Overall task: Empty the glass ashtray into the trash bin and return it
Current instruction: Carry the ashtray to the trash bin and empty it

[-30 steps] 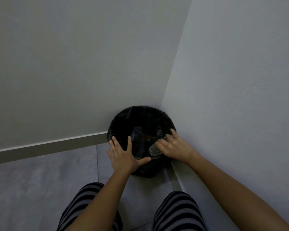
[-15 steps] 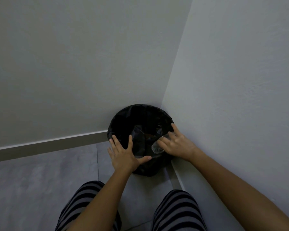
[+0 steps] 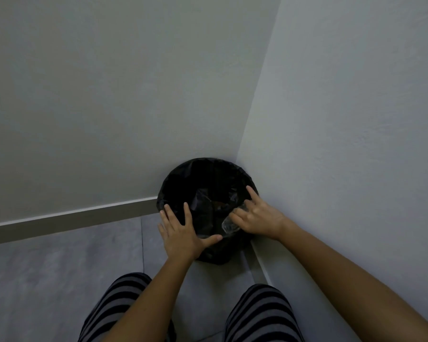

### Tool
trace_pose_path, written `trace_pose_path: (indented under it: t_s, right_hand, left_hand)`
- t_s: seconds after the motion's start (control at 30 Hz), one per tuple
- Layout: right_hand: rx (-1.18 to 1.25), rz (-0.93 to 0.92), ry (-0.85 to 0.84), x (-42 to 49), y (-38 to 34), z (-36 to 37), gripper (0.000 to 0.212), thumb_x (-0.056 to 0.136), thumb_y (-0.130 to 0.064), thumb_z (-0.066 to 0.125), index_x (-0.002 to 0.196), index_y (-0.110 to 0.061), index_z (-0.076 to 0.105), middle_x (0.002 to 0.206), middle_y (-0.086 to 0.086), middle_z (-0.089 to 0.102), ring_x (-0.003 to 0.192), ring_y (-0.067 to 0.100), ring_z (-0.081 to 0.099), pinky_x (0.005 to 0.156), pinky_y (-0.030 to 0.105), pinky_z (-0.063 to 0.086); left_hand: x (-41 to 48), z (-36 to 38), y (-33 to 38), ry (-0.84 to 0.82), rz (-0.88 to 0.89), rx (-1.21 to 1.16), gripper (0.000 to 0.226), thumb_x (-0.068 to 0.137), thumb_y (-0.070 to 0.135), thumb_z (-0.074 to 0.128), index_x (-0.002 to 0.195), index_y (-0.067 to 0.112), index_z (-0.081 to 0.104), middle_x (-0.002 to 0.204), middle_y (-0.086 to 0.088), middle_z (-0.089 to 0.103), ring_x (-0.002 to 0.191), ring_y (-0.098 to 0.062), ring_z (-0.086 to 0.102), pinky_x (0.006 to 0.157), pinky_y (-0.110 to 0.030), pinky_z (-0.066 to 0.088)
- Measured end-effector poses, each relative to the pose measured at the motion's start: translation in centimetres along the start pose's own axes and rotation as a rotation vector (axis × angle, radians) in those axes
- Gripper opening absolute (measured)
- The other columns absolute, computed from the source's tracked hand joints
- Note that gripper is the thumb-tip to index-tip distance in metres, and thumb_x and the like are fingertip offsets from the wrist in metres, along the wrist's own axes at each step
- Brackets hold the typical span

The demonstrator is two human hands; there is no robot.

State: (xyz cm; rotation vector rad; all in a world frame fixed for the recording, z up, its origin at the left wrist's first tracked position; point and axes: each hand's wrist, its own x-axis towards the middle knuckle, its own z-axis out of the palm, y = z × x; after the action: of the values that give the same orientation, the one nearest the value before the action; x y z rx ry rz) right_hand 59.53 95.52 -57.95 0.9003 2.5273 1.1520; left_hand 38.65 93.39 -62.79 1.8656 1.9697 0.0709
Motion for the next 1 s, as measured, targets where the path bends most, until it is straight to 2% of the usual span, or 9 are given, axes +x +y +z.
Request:
trace_pose_path:
  t_s: [0.13,0.3,0.4,0.57,0.63,0.77,0.83,0.93,1.0]
  right_hand:
    - [0.069,0.139,-0.045,0.8,0.8,-0.1,0.019,0.088,-0.003,0.051,0.094,-0.013,0.066,0.074,0.004,0.068,0.055,0.026,0.063,0.089,0.061,0.051]
    - [0.069,0.024,-0.005,-0.1,1.0,0.4,0.031,0.089,0.002,0.037,0.087,-0.014,0.064,0.067,0.002,0.064,0.05,0.024,0.061,0.093,0.065,0.048]
    - [0.143,0.174,-0.092,0.7,0.8,-0.5,0.017,0.088,-0.004,0.049,0.093,-0.013,0.063,0.072,0.004,0.068,0.052,0.024,0.062,0.088,0.06,0.052]
    - [0.192,0.038,-0.182,0.6,-0.7,-0.6,0.007,0.073,-0.015,0.066,0.08,-0.018,0.067,0.06,0.0,0.062,0.044,0.023,0.061,0.085,0.058,0.053]
    - [0.292,0.255,-0.229,1.9,0.5,-1.2,0.021,0.071,-0.018,0.071,0.091,-0.017,0.069,0.07,0.002,0.068,0.049,0.023,0.065,0.084,0.054,0.054]
    - [0.676,0.597,-0.392,4.3,2.1,-1.9,0.043,0.09,-0.01,0.054,0.131,-0.015,0.043,0.124,0.008,0.063,0.101,0.032,0.067,0.096,0.045,0.04]
    - [0.795,0.717,-0.414,5.4,2.9,-3.1,0.041,0.091,-0.01,0.053,0.13,-0.016,0.042,0.126,0.009,0.062,0.107,0.033,0.063,0.089,0.042,0.043]
    - [0.992,0.86,-0.47,6.7,5.2,-5.7,0.038,0.091,-0.008,0.045,0.129,-0.017,0.046,0.121,0.014,0.064,0.107,0.036,0.062,0.084,0.04,0.048]
    - [1.153,0.943,-0.478,7.2,7.4,-7.6,0.036,0.088,-0.008,0.044,0.122,-0.02,0.051,0.12,0.011,0.067,0.107,0.035,0.062,0.085,0.039,0.049]
  left_hand:
    - [0.3,-0.6,0.2,0.018,-0.014,-0.03,0.13,0.06,0.089,0.048,0.152,0.024,-0.018,0.155,-0.026,-0.027,0.145,-0.041,-0.023,0.12,-0.052,-0.003]
    - [-0.1,0.0,0.7,0.021,-0.008,-0.018,0.13,0.059,0.09,0.046,0.152,0.024,-0.016,0.156,-0.027,-0.024,0.145,-0.043,-0.021,0.12,-0.052,0.0]
    - [0.0,-0.1,0.4,0.016,-0.03,-0.016,0.131,0.059,0.09,0.047,0.152,0.023,-0.017,0.156,-0.027,-0.025,0.145,-0.042,-0.021,0.12,-0.052,-0.001]
    - [-0.9,0.6,0.8,0.054,-0.034,-0.028,0.131,0.058,0.091,0.046,0.153,0.022,-0.014,0.156,-0.027,-0.022,0.145,-0.043,-0.019,0.12,-0.052,0.001]
    - [-0.9,0.5,1.1,0.063,-0.059,-0.047,0.131,0.059,0.091,0.046,0.152,0.022,-0.016,0.156,-0.028,-0.022,0.145,-0.044,-0.019,0.119,-0.053,0.0]
    - [-0.6,0.7,0.9,0.026,-0.062,-0.095,0.137,0.051,0.096,0.037,0.15,0.023,-0.022,0.155,-0.028,-0.026,0.142,-0.049,-0.021,0.117,-0.058,-0.001]
    - [-1.1,0.0,0.7,0.015,-0.053,-0.132,0.133,0.05,0.095,0.025,0.15,0.022,-0.023,0.156,-0.026,-0.024,0.143,-0.049,-0.02,0.117,-0.06,-0.002]
    - [-1.1,-4.3,1.7,-0.02,-0.015,-0.198,0.104,0.082,0.078,0.033,0.153,0.016,-0.01,0.162,-0.019,-0.01,0.147,-0.04,-0.017,0.118,-0.057,-0.005]
    - [-0.9,-8.9,3.0,0.01,0.09,-0.16,0.098,0.086,0.07,0.04,0.154,0.012,-0.002,0.164,-0.012,-0.003,0.149,-0.034,-0.013,0.119,-0.054,-0.006]
